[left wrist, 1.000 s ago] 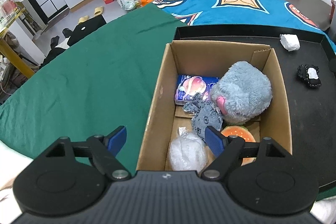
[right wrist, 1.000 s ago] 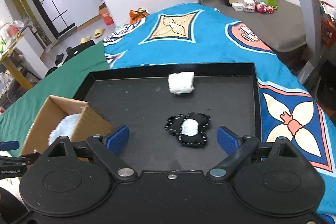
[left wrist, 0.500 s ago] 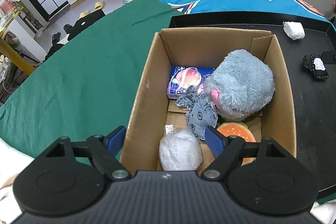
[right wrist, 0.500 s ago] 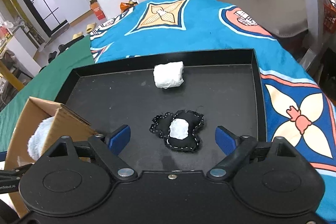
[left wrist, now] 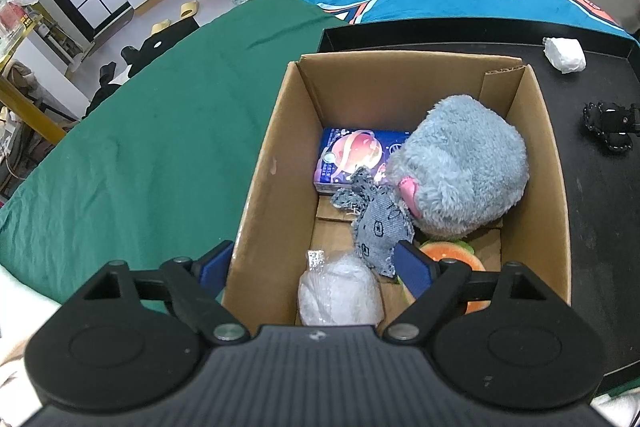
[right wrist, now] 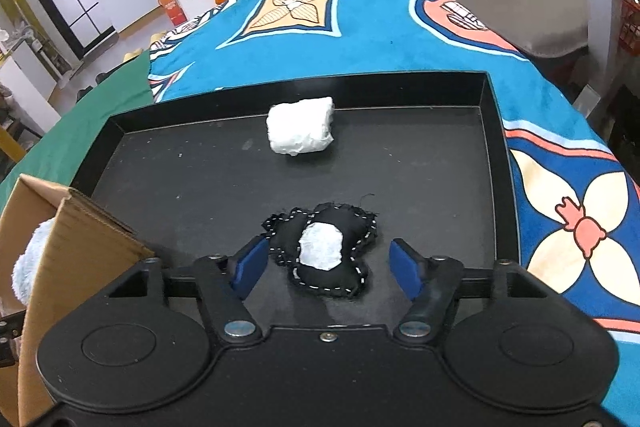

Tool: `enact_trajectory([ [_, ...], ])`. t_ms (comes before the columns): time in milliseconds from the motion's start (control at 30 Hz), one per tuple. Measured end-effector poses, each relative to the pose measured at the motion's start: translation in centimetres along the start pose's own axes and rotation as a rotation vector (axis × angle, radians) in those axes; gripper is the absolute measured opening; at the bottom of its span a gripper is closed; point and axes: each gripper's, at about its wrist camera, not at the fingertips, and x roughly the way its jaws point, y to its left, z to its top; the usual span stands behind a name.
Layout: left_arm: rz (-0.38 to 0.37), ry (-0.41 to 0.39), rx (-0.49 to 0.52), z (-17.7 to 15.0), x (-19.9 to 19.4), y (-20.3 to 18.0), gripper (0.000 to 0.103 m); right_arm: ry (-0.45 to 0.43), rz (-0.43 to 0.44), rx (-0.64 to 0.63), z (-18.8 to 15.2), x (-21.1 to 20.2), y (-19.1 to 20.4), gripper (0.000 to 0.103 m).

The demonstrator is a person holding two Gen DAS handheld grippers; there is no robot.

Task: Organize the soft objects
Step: 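Move the right gripper to the black-and-white plush and grasp it, then lift the black-and-white plush with the right gripper over the box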

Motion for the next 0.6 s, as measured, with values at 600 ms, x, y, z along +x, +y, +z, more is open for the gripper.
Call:
enact_trajectory([
  [600,0.0,-0.011,-0.023,-0.6,-0.8,2.1,0.085,0.035,0.036,0.032,-1.2,-1.8,-0.5,0.019],
])
